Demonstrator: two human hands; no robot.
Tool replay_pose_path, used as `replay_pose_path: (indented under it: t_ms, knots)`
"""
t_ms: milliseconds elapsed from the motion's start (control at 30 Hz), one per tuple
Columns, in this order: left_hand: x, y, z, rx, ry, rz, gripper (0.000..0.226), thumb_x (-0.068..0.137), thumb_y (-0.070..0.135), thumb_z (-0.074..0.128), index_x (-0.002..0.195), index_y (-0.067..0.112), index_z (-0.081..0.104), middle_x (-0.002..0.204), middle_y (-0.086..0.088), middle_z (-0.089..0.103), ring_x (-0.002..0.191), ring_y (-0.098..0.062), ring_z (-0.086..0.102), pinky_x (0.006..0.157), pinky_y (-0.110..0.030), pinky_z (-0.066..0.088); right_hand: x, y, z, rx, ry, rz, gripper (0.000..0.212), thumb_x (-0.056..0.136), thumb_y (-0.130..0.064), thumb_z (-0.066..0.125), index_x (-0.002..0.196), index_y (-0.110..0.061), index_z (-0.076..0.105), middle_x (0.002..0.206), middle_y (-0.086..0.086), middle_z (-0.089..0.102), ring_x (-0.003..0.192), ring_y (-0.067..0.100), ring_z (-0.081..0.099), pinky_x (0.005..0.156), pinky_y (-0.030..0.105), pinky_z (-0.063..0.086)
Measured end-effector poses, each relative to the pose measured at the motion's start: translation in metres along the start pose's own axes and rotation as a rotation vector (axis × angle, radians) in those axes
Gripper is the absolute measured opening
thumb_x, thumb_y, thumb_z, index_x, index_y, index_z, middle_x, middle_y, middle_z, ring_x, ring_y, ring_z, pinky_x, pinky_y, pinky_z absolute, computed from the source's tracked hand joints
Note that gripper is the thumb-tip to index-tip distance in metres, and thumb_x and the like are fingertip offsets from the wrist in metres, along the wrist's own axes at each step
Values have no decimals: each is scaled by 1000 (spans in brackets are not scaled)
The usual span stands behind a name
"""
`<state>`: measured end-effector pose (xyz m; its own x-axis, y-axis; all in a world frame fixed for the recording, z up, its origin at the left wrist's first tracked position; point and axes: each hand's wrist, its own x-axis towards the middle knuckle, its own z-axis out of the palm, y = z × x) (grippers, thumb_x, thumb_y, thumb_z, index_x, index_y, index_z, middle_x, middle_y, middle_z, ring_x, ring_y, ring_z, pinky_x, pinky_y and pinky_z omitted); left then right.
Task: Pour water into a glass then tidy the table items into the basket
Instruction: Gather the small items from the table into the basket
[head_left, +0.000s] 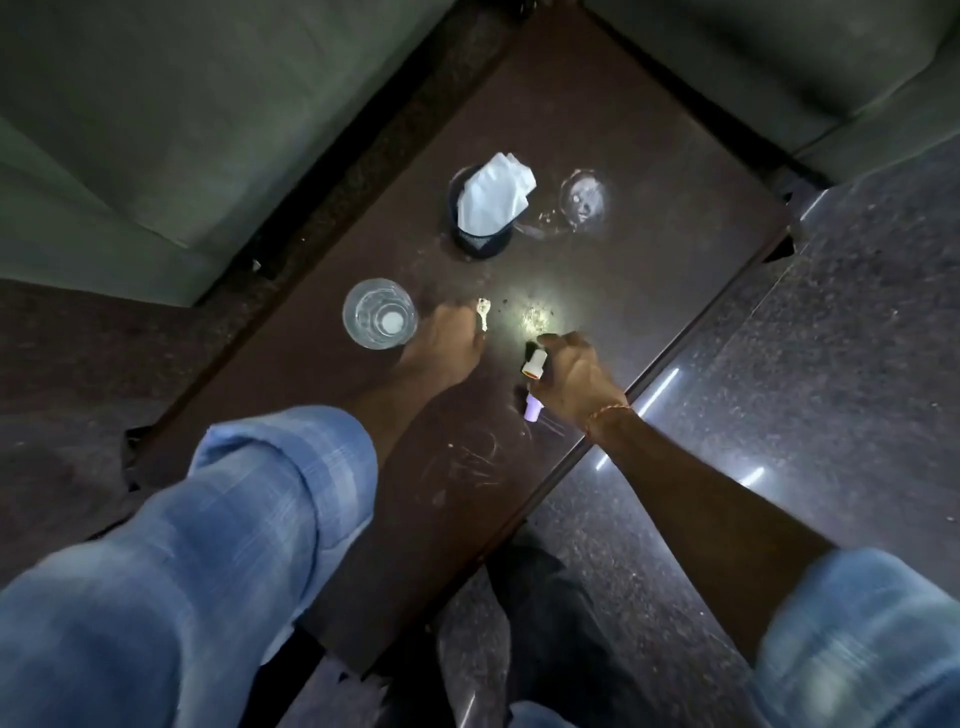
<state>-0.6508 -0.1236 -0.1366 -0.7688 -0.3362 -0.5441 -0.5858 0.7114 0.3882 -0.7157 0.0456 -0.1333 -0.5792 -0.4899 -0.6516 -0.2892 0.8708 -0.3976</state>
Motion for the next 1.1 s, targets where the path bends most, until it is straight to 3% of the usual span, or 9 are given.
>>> replay_pose_path:
  t_ms: [67,200,333,467,733,833,900,1033,1100]
  knots:
    - [17,-1,13,-1,-18,-38,41,93,19,56,130,5,50,122,-22,60,113,-41,59,98,-48,48,11,6,11,-73,-32,-36,52,84,-24,67,133,-21,49,132,11,43,110,31,58,84,30,46]
    - [44,-3,31,6,36,-68,50,93,20,60,139,10,44,129,-19,50,110,-42,60,96,-46,46,27,12,26,-141,-30,-49,46,92,-23,57,137,-14,48,138,12,39,116,31,55,98,35,46]
    - [58,1,38,0,126,-90,28,93,17,61,116,3,59,122,-19,54,100,-40,64,89,-45,49,38,15,31,-115,44,-44,39,91,-12,54,130,-13,56,133,12,41,110,32,58,94,35,47]
    - [66,-1,37,-56,88,-156,23,90,21,65,101,2,68,106,-22,67,97,-38,66,87,-42,51,43,15,32,-49,52,-31,35,86,-9,58,120,-14,60,126,10,44,104,31,60,81,29,46]
    - [71,10,26,-80,-30,-173,32,89,15,67,117,3,60,126,-22,57,113,-38,60,96,-45,50,35,12,33,175,147,23,34,83,-20,65,117,-19,64,122,4,47,97,24,62,85,29,52]
    - [48,21,20,-196,-56,-179,11,89,11,62,98,15,68,119,-12,61,104,-29,65,91,-44,54,25,11,25,249,191,37,31,79,-21,66,110,-21,66,117,4,48,89,23,65,85,35,57]
    - [24,24,13,-248,-44,-159,14,86,8,60,88,18,70,107,-9,66,93,-26,67,84,-42,57,16,7,19,256,209,31,29,79,-22,68,107,-22,66,116,4,48,86,23,66,83,36,58]
    - [-21,5,10,-253,-29,-161,24,88,4,55,103,18,66,114,-10,61,104,-26,62,92,-45,53,-6,-6,13,272,229,28,25,79,-22,72,103,-18,67,117,8,50,85,23,66,86,36,57]
    - [-31,-5,16,-219,-19,-145,26,91,6,52,114,14,63,119,-13,59,112,-30,58,99,-45,48,-16,-4,18,366,312,80,21,76,-20,75,96,-17,69,114,11,56,79,18,66,83,20,54]
